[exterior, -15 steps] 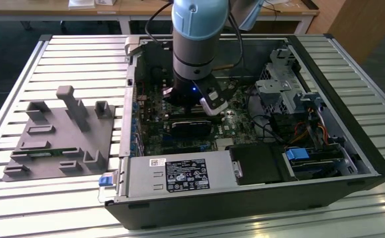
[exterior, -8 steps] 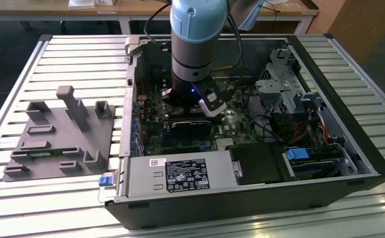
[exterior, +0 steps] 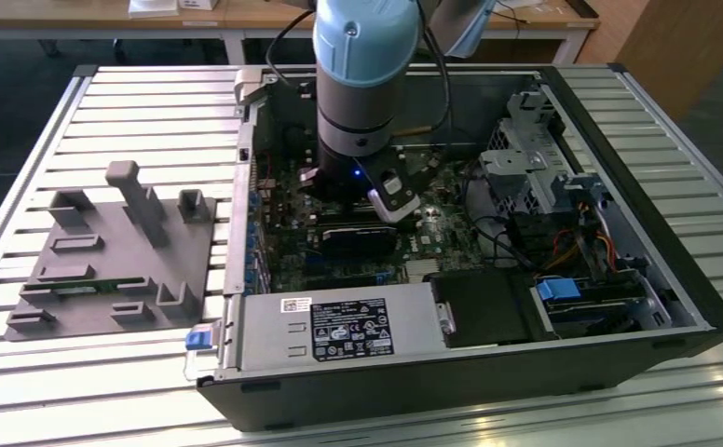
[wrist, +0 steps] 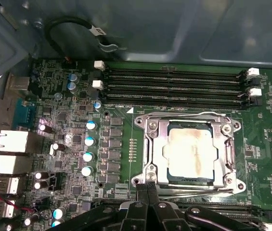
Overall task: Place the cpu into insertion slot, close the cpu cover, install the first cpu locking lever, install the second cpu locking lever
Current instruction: 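Install the second cpu locking lever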
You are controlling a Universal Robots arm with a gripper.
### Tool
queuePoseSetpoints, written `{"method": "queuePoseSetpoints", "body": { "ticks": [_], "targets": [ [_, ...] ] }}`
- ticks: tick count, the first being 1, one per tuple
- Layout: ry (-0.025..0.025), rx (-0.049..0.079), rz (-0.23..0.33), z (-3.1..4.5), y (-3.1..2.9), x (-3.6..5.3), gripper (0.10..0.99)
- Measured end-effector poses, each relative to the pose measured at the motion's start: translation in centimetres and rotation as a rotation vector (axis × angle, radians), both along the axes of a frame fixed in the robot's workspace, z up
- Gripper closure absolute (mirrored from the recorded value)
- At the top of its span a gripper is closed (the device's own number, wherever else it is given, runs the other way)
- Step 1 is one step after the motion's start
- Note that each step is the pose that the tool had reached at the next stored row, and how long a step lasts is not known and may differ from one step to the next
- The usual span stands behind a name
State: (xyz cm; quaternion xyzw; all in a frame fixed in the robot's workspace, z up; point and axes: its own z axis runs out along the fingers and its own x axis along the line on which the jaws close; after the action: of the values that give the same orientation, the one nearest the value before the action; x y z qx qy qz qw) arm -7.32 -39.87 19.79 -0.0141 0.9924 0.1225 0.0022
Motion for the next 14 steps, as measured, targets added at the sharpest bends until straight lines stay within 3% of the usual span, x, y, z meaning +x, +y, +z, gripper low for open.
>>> {"method": "queuePoseSetpoints", "body": {
  "ticks": [14],
  "targets": [
    [-0.0005,0.048,0.000,-0.39,0.00,-0.27,0.980]
  ]
}}
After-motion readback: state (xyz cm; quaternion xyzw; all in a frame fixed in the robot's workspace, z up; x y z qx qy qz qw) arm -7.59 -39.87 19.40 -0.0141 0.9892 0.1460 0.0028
